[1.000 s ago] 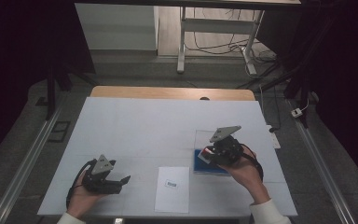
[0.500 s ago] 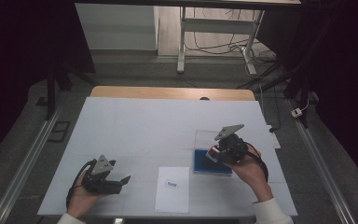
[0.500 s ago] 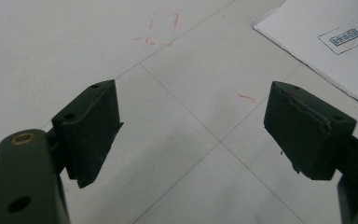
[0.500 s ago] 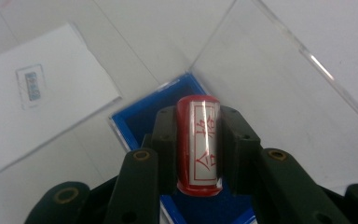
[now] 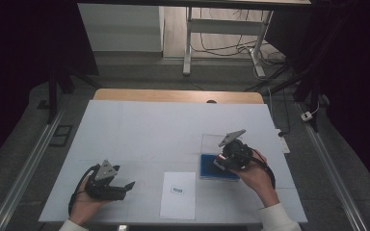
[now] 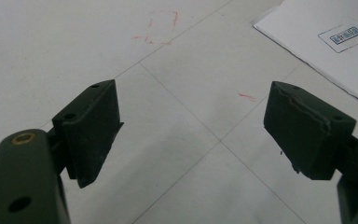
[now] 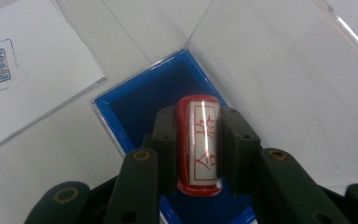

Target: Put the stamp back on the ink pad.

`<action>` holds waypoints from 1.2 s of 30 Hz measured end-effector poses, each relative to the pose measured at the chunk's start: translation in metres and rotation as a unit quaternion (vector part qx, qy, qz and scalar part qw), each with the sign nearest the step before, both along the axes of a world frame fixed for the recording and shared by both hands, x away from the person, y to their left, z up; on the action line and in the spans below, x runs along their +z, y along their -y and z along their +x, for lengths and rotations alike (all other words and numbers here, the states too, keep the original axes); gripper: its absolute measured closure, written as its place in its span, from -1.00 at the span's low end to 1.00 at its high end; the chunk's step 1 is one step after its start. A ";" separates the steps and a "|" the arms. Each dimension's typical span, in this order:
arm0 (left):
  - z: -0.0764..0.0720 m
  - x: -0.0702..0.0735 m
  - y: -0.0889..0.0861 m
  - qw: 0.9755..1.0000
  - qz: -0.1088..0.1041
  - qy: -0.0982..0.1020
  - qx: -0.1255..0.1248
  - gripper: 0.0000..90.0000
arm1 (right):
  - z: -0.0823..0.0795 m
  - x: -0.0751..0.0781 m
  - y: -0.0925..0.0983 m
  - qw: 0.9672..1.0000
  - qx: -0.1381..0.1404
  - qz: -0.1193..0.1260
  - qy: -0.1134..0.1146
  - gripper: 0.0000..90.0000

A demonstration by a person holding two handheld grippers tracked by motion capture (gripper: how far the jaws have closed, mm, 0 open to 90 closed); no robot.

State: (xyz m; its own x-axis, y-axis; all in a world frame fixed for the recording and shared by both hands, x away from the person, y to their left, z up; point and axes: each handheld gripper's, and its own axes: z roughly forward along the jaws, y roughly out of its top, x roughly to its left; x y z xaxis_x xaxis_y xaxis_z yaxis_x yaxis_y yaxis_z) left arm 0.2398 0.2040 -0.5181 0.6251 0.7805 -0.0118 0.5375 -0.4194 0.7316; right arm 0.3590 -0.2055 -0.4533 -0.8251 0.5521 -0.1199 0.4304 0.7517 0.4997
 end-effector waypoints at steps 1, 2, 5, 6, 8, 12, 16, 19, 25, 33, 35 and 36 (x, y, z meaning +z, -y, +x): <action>0.000 0.000 0.000 1.000 0.001 0.000 0.000 -0.58 | 0.000 -0.001 -0.001 1.000 -0.002 0.000 -0.001 0.53; 0.000 0.000 0.000 1.000 0.001 0.000 0.000 -0.58 | 0.000 -0.002 -0.002 1.000 0.000 -0.002 -0.002 0.53; 0.000 0.000 0.000 1.000 0.001 0.000 -0.001 -0.58 | 0.001 -0.005 -0.004 1.000 0.003 -0.007 -0.006 0.53; 0.000 0.000 0.000 1.000 0.001 0.000 -0.001 -0.58 | 0.001 -0.007 -0.005 1.000 0.003 -0.010 -0.005 0.53; 0.000 0.000 0.000 1.000 0.002 -0.001 -0.001 -0.58 | 0.001 -0.008 -0.006 1.000 0.004 -0.013 -0.007 0.53; 0.000 0.000 0.000 1.000 0.001 -0.001 -0.002 -0.58 | 0.002 -0.010 -0.006 1.000 -0.002 -0.010 -0.005 0.53; 0.000 -0.001 0.001 1.000 0.002 -0.001 -0.002 -0.58 | 0.003 -0.013 -0.007 1.000 -0.002 -0.014 -0.008 0.53; 0.000 -0.001 0.001 1.000 0.003 -0.002 -0.003 -0.58 | 0.003 -0.014 -0.008 1.000 -0.001 -0.014 -0.003 0.52; 0.001 -0.001 0.000 1.000 -0.001 -0.002 0.000 -0.58 | 0.002 -0.013 -0.007 1.000 0.002 0.009 0.002 0.10; 0.001 0.000 -0.002 1.000 -0.012 -0.002 0.001 -0.59 | -0.002 -0.006 0.004 0.996 -0.004 0.088 0.025 -0.18; 0.000 0.001 -0.002 1.000 -0.023 -0.004 0.002 -0.59 | -0.005 -0.004 0.008 0.994 -0.004 0.099 0.036 -0.22; 0.000 0.001 -0.003 1.000 -0.027 -0.004 0.002 -0.59 | -0.007 -0.004 0.009 0.994 -0.008 0.103 0.040 -0.24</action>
State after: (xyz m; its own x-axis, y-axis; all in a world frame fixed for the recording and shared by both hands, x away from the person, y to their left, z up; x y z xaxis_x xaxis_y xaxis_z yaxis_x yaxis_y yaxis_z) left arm 0.2400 0.2068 -0.5168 0.6221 0.7808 -0.0580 0.5443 -0.3781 0.7489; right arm 0.3523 -0.2150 -0.4571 -0.8090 0.5839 -0.0677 0.3938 0.6239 0.6750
